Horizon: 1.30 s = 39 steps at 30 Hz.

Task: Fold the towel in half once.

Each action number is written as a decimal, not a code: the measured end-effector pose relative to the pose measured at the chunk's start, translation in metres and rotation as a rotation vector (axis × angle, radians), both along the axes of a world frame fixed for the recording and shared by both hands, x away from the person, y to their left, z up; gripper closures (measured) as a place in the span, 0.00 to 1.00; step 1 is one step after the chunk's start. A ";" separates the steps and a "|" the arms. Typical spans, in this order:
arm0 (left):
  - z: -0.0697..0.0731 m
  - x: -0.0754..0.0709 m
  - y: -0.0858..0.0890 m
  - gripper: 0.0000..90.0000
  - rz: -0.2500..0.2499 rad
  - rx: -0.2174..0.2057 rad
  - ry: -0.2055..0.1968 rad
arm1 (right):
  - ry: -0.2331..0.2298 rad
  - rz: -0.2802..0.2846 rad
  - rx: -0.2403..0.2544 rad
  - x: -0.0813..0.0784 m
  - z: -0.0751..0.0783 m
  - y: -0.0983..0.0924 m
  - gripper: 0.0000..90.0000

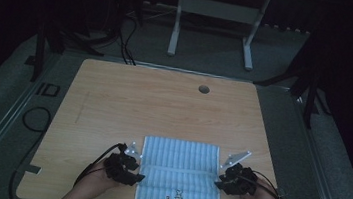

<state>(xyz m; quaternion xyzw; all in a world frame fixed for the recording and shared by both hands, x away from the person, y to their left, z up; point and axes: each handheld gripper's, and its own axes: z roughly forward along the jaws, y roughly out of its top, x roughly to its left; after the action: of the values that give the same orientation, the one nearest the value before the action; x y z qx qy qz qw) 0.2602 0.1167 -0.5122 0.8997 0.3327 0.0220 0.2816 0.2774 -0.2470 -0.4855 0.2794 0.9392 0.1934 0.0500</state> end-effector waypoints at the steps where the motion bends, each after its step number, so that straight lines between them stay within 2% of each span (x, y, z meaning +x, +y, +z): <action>1: 0.002 0.004 -0.002 0.58 -0.005 0.001 -0.008 | 0.000 0.000 0.000 0.000 0.000 0.000 0.76; 3: 0.001 0.013 -0.008 0.58 -0.028 0.005 -0.001 | -0.010 -0.006 0.001 0.010 0.003 0.006 0.79; 4: -0.003 0.023 -0.014 0.58 -0.047 0.032 0.002 | 0.012 0.009 -0.014 0.020 -0.004 0.015 0.79; 5: -0.003 0.023 -0.014 0.58 -0.047 0.032 0.002 | 0.012 0.009 -0.014 0.020 -0.004 0.015 0.79; 9: -0.017 0.035 -0.024 0.58 -0.053 0.066 0.029 | 0.051 0.009 -0.060 0.032 -0.024 0.022 0.79; 10: -0.017 0.035 -0.026 0.59 -0.060 0.065 0.016 | 0.069 0.010 -0.048 0.034 -0.029 0.022 0.85; 11: -0.017 0.036 -0.027 0.59 -0.060 0.073 0.011 | 0.069 0.010 -0.048 0.034 -0.029 0.022 0.85; 12: -0.016 0.036 -0.028 0.69 -0.064 0.091 -0.003 | 0.061 0.014 -0.060 0.035 -0.029 0.022 0.91; 14: -0.016 0.038 -0.028 0.69 -0.070 0.097 -0.008 | 0.063 0.017 -0.064 0.036 -0.029 0.022 0.93; 16: -0.016 0.042 -0.029 0.77 -0.062 0.100 -0.018 | 0.063 0.011 -0.068 0.043 -0.029 0.021 0.96; 18: -0.017 0.047 -0.030 0.79 -0.049 0.090 -0.022 | 0.056 0.001 -0.070 0.049 -0.030 0.020 0.97; 22: -0.017 0.064 -0.034 0.82 -0.034 0.102 -0.040 | 0.045 -0.021 -0.081 0.061 -0.030 0.021 0.98; 24: -0.017 0.080 -0.037 0.84 -0.009 0.113 -0.051 | 0.041 -0.042 -0.092 0.075 -0.030 0.022 0.98; 25: -0.017 0.080 -0.037 0.84 -0.009 0.113 -0.051 | 0.041 -0.042 -0.092 0.075 -0.030 0.022 0.98; 26: -0.017 0.085 -0.038 0.85 -0.001 0.114 -0.052 | 0.040 -0.058 -0.095 0.085 -0.030 0.022 0.99; 27: -0.017 0.090 -0.038 0.85 0.008 0.116 -0.057 | 0.040 -0.058 -0.095 0.085 -0.030 0.022 0.99; 28: -0.017 0.094 -0.038 0.86 0.016 0.114 -0.058 | 0.033 -0.065 -0.103 0.092 -0.030 0.024 0.99; 31: -0.017 0.102 -0.038 0.87 0.032 0.111 -0.051 | 0.039 -0.074 -0.105 0.099 -0.030 0.026 0.99; 34: -0.011 0.101 -0.037 0.89 0.024 0.115 -0.055 | 0.041 -0.074 -0.098 0.103 -0.026 0.026 0.99; 35: -0.007 0.099 -0.036 0.89 0.023 0.100 -0.061 | 0.034 -0.076 -0.091 0.102 -0.022 0.025 1.00; 36: -0.003 0.097 -0.034 0.89 0.027 0.081 -0.065 | 0.008 -0.071 -0.063 0.099 -0.011 0.022 1.00; 37: 0.002 0.094 -0.031 0.89 0.023 0.073 -0.073 | 0.008 -0.071 -0.063 0.099 -0.011 0.022 1.00; 39: 0.014 0.087 -0.026 0.89 0.019 0.036 -0.089 | -0.030 -0.061 -0.028 0.088 0.007 0.019 1.00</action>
<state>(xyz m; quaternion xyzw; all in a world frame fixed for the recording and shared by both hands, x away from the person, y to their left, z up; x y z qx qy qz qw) 0.3473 0.0909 -0.4987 0.8997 0.3278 0.0708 0.2795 0.3657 -0.2281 -0.4787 0.3042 0.9320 0.1830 0.0737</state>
